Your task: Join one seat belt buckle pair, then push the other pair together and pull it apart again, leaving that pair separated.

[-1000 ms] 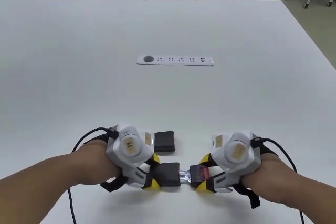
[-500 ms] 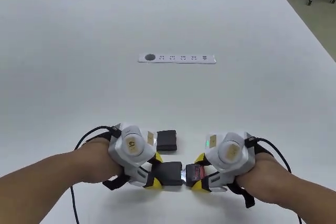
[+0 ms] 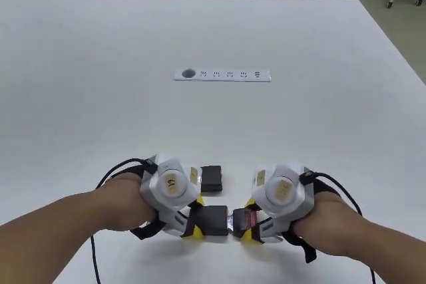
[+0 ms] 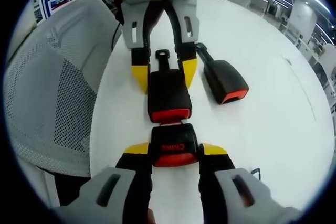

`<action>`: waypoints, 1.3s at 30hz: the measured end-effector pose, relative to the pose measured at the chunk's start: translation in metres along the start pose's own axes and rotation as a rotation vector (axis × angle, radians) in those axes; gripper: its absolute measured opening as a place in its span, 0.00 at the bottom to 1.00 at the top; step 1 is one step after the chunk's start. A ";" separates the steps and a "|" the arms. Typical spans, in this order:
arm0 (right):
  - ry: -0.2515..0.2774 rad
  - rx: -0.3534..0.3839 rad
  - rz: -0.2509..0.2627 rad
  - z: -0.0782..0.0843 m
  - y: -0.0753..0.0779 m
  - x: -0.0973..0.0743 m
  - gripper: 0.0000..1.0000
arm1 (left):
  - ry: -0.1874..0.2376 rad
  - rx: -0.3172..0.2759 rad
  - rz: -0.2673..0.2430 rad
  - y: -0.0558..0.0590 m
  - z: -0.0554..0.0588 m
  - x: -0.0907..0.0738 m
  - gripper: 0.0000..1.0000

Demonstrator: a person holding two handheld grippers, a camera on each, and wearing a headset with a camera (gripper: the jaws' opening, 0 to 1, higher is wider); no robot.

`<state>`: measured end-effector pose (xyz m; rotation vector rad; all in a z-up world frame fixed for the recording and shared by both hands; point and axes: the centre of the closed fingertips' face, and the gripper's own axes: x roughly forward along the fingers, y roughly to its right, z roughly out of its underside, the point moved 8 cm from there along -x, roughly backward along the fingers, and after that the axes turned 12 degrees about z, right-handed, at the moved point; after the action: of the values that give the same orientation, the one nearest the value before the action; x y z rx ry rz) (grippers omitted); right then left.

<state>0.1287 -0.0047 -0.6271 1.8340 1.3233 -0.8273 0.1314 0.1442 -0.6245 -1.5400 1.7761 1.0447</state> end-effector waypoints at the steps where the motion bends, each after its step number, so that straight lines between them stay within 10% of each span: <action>1: 0.006 -0.003 0.001 0.001 -0.001 -0.001 0.33 | 0.006 -0.013 -0.002 -0.001 0.001 0.000 0.31; 15: 0.086 0.017 0.015 0.009 -0.004 -0.003 0.33 | 0.042 -0.036 0.004 0.003 0.000 -0.002 0.31; 39: 0.070 0.013 0.044 0.006 -0.006 -0.004 0.36 | -0.007 -0.034 -0.025 0.004 -0.002 -0.001 0.34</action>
<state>0.1214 -0.0108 -0.6278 1.9103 1.3191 -0.7567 0.1276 0.1431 -0.6221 -1.5727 1.7383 1.0718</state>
